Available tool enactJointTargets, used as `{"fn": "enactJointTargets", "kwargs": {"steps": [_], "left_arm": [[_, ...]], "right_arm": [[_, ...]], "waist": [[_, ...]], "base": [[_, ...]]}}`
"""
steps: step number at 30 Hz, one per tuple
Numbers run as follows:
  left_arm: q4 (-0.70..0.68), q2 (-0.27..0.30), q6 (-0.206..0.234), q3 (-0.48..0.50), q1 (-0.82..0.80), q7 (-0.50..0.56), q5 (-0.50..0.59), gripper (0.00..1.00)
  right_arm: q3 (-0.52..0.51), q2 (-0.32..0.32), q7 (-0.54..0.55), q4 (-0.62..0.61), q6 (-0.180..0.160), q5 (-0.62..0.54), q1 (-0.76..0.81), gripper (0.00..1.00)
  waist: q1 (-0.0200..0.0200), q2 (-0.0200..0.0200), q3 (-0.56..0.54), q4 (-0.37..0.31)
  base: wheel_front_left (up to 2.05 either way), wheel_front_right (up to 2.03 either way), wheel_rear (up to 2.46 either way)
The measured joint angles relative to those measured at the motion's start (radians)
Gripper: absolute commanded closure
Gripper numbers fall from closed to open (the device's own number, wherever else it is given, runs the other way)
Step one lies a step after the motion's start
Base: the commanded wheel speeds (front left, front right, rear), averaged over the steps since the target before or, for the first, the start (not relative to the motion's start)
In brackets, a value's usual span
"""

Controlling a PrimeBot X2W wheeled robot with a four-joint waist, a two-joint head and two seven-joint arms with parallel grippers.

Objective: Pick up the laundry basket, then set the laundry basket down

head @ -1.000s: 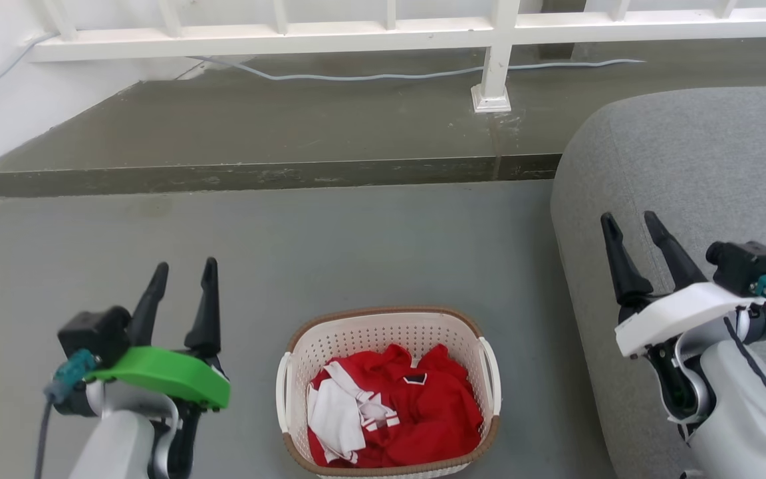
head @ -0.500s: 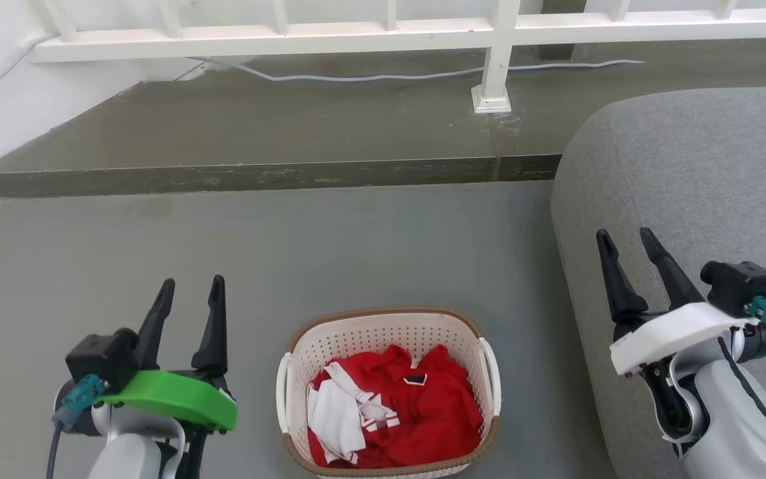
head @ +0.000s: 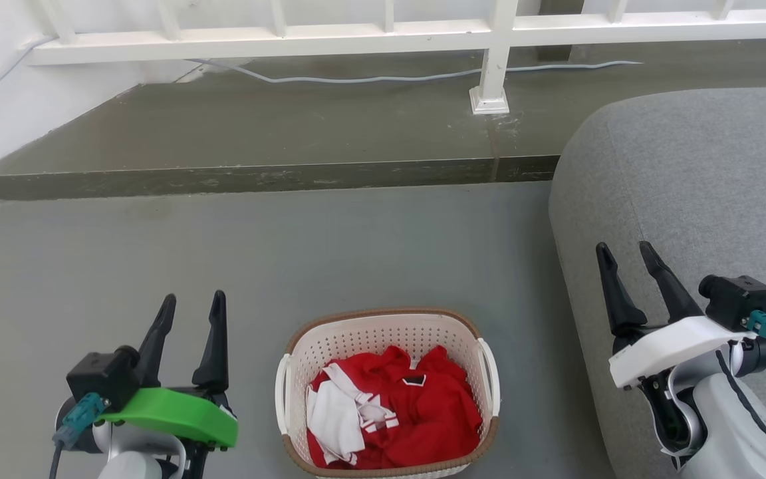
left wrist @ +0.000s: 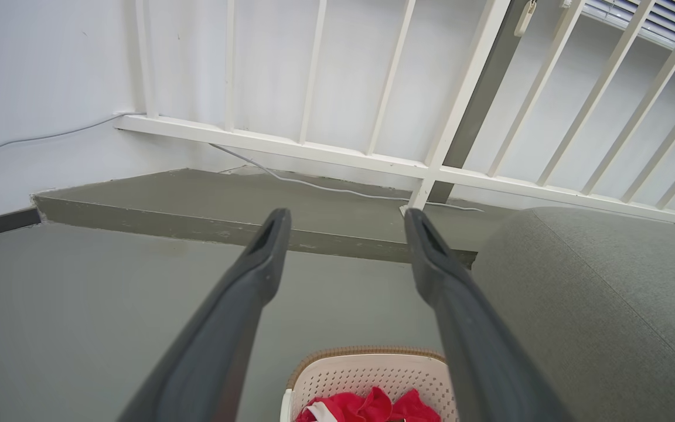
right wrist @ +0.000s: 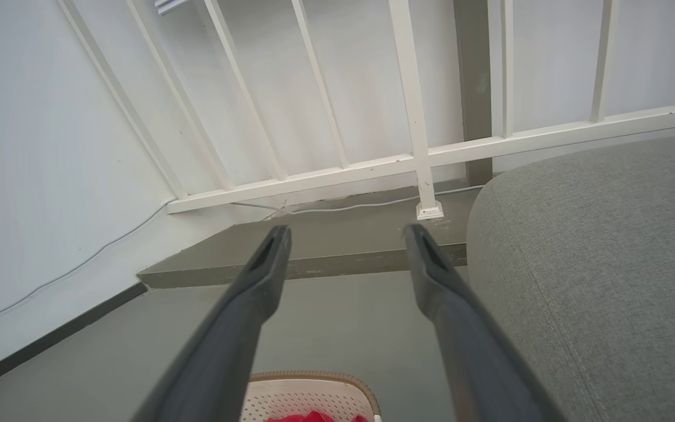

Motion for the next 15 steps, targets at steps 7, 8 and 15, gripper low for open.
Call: {"fn": "enactJointTargets", "kwargs": {"steps": [7, 8, 15], "left_arm": [[-0.009, -0.006, -0.004, 0.008, 0.004, 0.0, 0.005, 0.0], [-0.008, -0.006, -0.008, 0.008, 0.005, 0.0, 0.006, 0.0], [0.042, -0.02, -0.008, -0.001, 0.032, 0.005, -0.011, 1.0]], "right_arm": [[-0.017, 0.01, 0.0, -0.002, 0.005, -0.017, 0.006, 0.0], [-0.02, 0.011, 0.0, -0.002, 0.005, -0.017, 0.007, 0.0], [-0.016, 0.036, 0.005, 0.043, 0.004, -0.007, 0.054, 1.0]], "waist": [[0.0, 0.0, 0.002, -0.001], [0.0, 0.0, 0.002, -0.001], [0.0, 0.0, 0.001, -0.001]], "base": [[0.0, 0.0, 0.0], [0.0, 0.0, 0.0], [0.0, 0.0, 0.0]]}}
